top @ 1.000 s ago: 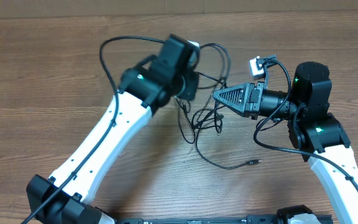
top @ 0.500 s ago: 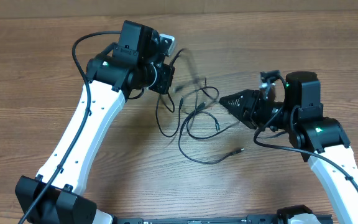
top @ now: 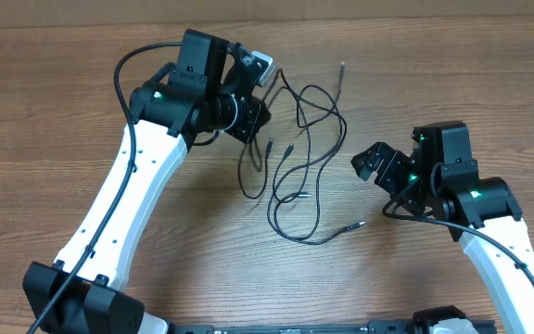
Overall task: Untangle cables
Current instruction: 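Release the cables onto the table and pull both grippers apart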
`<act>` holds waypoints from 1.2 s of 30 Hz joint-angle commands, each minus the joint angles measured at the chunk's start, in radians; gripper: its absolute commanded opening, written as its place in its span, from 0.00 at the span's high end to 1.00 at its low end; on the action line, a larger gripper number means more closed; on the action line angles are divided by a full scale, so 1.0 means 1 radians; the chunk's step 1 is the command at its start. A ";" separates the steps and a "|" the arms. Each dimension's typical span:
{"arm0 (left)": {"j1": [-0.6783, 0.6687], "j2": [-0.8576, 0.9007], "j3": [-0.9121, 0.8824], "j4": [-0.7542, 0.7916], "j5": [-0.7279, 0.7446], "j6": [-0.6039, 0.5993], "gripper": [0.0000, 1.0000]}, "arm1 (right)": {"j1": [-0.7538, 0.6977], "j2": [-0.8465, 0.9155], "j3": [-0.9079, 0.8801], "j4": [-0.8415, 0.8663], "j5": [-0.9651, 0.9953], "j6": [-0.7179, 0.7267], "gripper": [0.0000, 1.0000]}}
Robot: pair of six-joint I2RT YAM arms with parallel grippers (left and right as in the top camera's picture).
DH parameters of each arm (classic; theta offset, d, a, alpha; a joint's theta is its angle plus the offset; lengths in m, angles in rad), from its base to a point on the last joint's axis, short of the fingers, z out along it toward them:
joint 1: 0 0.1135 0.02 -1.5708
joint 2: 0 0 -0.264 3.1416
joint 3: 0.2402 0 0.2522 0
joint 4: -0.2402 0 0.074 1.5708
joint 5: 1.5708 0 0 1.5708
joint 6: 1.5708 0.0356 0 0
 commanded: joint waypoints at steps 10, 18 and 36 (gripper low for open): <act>0.002 -0.016 0.010 -0.080 -0.185 0.011 0.00 | 0.002 -0.001 0.009 -0.002 0.027 -0.034 0.00; 0.045 -0.016 0.010 -0.132 -0.195 -0.039 0.00 | 0.003 0.071 0.009 -0.002 0.027 -0.034 0.00; 0.440 -0.053 0.010 -0.375 0.235 0.301 0.00 | 0.003 0.389 0.009 0.286 -0.065 -0.243 0.00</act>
